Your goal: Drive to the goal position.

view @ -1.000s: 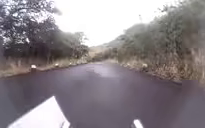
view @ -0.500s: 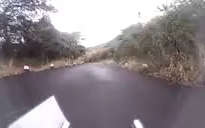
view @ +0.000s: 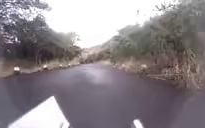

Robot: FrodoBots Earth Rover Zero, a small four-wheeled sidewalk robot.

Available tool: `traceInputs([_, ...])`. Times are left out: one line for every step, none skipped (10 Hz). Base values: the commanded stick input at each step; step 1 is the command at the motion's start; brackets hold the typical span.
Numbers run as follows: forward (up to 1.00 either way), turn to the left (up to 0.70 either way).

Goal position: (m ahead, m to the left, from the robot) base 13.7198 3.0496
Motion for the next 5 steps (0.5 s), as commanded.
traceInputs([1.00,0.00])
traceInputs([1.00,0.00])
traceInputs([1.00,0.00])
traceInputs([1.00,0.00])
traceInputs([1.00,0.00])
